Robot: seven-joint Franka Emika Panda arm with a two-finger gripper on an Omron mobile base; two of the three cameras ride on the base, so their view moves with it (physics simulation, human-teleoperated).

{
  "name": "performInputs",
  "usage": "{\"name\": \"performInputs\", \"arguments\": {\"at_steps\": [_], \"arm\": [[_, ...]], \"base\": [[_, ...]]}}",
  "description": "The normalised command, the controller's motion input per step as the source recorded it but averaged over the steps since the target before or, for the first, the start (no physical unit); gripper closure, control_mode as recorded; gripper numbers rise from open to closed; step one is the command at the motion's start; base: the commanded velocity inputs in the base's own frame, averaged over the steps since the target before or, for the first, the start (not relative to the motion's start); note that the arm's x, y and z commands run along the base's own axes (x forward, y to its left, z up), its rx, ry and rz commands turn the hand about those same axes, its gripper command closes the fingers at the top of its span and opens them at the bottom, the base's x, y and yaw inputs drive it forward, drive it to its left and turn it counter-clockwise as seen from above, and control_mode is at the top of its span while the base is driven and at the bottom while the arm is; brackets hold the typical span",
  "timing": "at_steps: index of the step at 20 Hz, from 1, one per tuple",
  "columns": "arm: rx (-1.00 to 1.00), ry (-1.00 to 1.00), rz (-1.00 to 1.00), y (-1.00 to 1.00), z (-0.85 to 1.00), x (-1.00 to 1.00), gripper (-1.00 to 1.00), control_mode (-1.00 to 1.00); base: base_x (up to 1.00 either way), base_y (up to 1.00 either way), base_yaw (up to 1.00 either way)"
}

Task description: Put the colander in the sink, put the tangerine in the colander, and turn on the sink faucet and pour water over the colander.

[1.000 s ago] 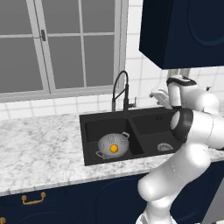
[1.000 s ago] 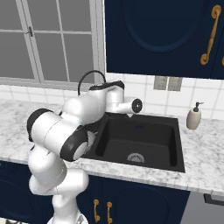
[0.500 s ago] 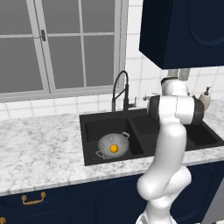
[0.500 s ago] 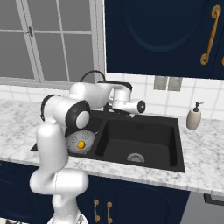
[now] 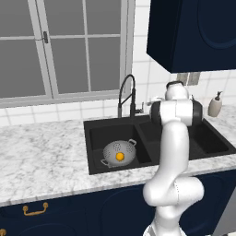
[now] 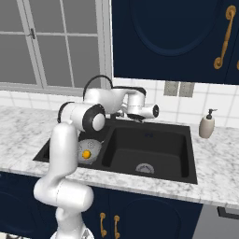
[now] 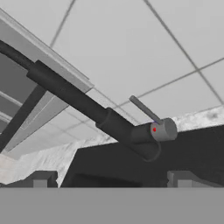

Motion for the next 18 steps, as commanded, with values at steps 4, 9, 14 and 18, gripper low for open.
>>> {"name": "performInputs", "arguments": {"at_steps": [4,9,14,18], "arm": [[0.00,0.00,0.01,0.25,-0.19,0.34,-1.00,-1.00],[0.00,0.00,0.00,0.19,-0.22,0.29,-1.00,-1.00],[-0.03,0.00,0.00,0.03,-0.20,0.25,-1.00,-1.00],[-0.04,0.00,0.00,0.00,-0.15,0.24,-1.00,-1.00]], "base": [[0.00,0.00,0.00],[0.00,0.00,0.00],[0.00,0.00,0.00],[0.00,0.00,0.00]]}}
